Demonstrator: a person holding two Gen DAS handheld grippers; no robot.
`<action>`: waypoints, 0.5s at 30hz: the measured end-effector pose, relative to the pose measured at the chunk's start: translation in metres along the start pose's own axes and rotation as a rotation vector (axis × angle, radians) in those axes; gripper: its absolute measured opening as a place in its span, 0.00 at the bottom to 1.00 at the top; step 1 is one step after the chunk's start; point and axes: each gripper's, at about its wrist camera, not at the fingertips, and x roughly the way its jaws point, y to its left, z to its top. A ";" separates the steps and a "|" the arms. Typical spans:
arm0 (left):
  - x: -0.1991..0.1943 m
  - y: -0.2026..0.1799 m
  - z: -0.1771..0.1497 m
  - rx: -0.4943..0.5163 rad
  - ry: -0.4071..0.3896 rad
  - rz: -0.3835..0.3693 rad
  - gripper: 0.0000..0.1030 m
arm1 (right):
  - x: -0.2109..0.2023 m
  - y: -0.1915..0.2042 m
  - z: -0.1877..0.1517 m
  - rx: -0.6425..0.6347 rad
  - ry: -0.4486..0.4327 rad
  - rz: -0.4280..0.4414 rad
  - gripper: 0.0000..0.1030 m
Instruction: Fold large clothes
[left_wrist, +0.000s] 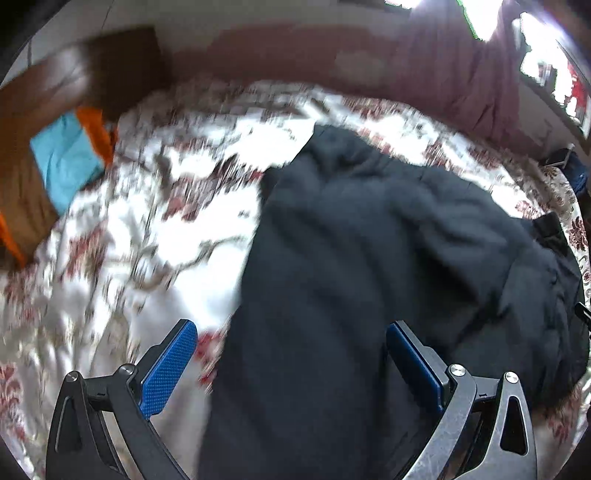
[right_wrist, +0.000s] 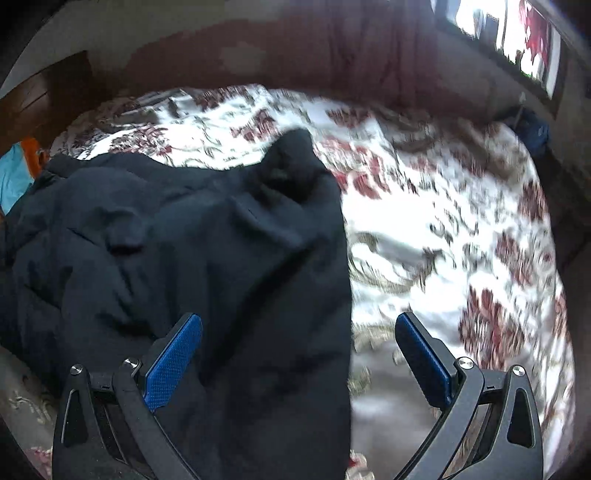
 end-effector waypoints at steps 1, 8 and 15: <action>0.001 0.007 -0.002 -0.014 0.028 -0.016 1.00 | 0.002 -0.006 -0.002 0.020 0.020 0.016 0.99; 0.019 0.041 0.011 -0.186 0.199 -0.251 1.00 | 0.022 -0.016 0.007 0.084 0.113 0.115 0.99; 0.046 0.041 0.048 -0.206 0.270 -0.350 1.00 | 0.059 -0.007 0.041 -0.003 0.246 0.178 0.99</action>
